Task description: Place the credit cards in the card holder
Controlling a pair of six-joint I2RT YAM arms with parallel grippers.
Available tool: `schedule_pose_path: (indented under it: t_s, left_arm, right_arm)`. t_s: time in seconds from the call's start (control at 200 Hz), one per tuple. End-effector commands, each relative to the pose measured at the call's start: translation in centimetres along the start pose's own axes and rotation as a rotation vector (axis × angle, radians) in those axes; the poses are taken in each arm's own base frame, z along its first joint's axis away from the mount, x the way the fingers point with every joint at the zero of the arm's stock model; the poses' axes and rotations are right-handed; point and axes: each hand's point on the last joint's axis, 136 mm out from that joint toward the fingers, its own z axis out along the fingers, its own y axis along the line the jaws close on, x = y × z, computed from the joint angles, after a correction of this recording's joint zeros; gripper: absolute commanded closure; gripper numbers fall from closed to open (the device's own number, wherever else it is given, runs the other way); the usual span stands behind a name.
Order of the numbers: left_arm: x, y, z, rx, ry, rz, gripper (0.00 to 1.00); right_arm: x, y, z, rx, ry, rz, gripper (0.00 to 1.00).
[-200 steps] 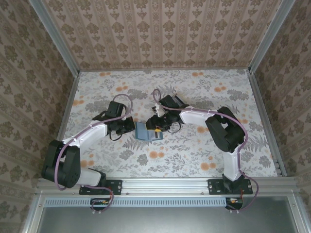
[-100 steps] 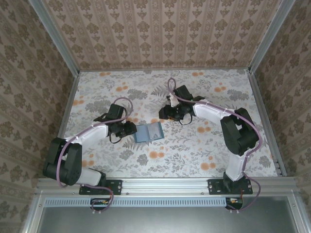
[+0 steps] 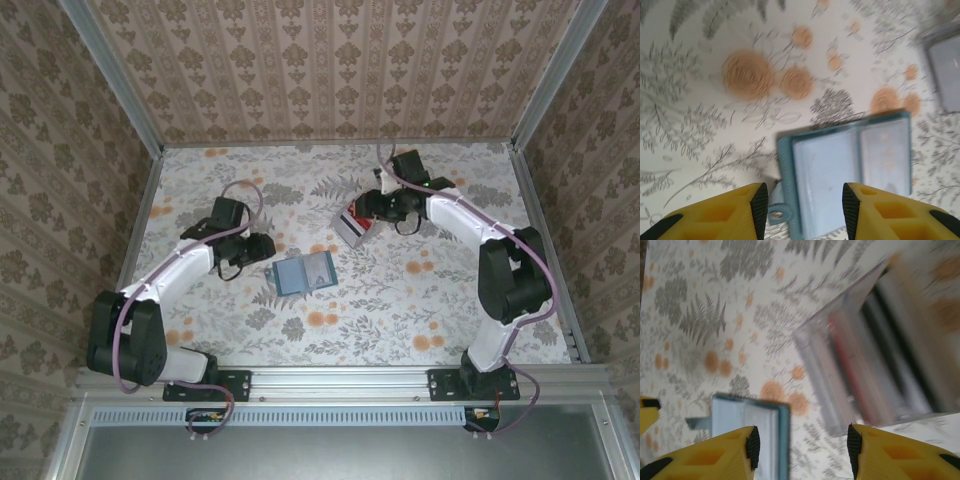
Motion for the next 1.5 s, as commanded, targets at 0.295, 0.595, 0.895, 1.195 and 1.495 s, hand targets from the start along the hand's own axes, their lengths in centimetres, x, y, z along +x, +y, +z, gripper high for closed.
schedule_pose_path:
  t_s: [0.295,0.595,0.895,1.195,1.495]
  left_arm:
    - [-5.8,-7.6,3.1,0.157,-0.007,0.121,0.55]
    - [-7.6,-14.5,9.2,0.256,0.080,0.205,0.55]
    - [-6.9,-17.3,14.0,0.272,0.163,0.250,0.56]
    - [-6.4,-16.3,15.5,0.244,0.181,0.239,0.56]
    - [-5.6,-15.0,16.7,0.224,0.204,0.221,0.57]
  right_arm:
    - [-3.2,-4.5,-0.7,0.237,0.030,-0.179,0.46]
    - [-2.5,-6.1,1.0,0.280,0.127,-0.212,0.46]
    - [-2.0,-6.8,2.4,0.278,0.181,-0.211,0.45]
    - [-2.1,-7.1,3.6,0.270,0.205,-0.204,0.45]
    - [-1.8,-8.1,5.0,0.275,0.231,-0.192,0.45]
